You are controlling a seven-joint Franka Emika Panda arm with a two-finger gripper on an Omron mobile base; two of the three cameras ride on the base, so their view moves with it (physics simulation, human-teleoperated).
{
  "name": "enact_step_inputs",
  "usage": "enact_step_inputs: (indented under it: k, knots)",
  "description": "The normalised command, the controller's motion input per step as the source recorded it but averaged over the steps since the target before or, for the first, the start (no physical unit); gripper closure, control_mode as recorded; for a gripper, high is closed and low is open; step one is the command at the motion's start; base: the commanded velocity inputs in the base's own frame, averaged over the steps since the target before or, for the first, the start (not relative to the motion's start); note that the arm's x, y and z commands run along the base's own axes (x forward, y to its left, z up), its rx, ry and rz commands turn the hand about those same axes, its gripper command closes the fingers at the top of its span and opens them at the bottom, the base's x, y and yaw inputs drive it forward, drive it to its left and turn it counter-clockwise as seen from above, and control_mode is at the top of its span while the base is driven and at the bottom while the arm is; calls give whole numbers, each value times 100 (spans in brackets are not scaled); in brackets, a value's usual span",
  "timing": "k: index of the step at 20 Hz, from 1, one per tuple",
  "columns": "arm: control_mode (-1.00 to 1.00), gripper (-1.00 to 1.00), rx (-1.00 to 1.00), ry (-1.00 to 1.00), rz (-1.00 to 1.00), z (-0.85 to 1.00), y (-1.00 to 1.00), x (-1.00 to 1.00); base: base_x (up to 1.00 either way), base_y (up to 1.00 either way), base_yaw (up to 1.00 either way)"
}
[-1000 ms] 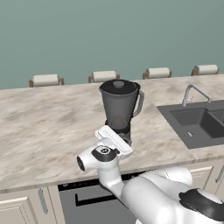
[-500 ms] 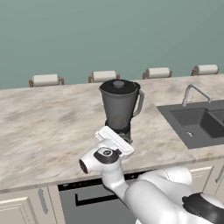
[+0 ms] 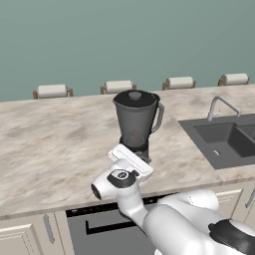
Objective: Open the blender lid, put the peach in the blender, close the lid, and start the blender.
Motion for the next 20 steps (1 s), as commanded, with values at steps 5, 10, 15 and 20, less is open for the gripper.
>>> enact_step_inputs:
  k: [5, 10, 15, 20]
  knots:
    - [-100, -100, -1, -12, 7, 45, 11, 25, 0, 0, 0]
    - [-100, -100, -3, -10, 7, 46, 19, 19, 0, 0, 0]
    - [-100, -100, -5, -9, 7, 58, 22, 16, 0, 0, 0]
    - [-100, -100, -9, -9, 3, 71, 23, 6, 0, 0, 0]
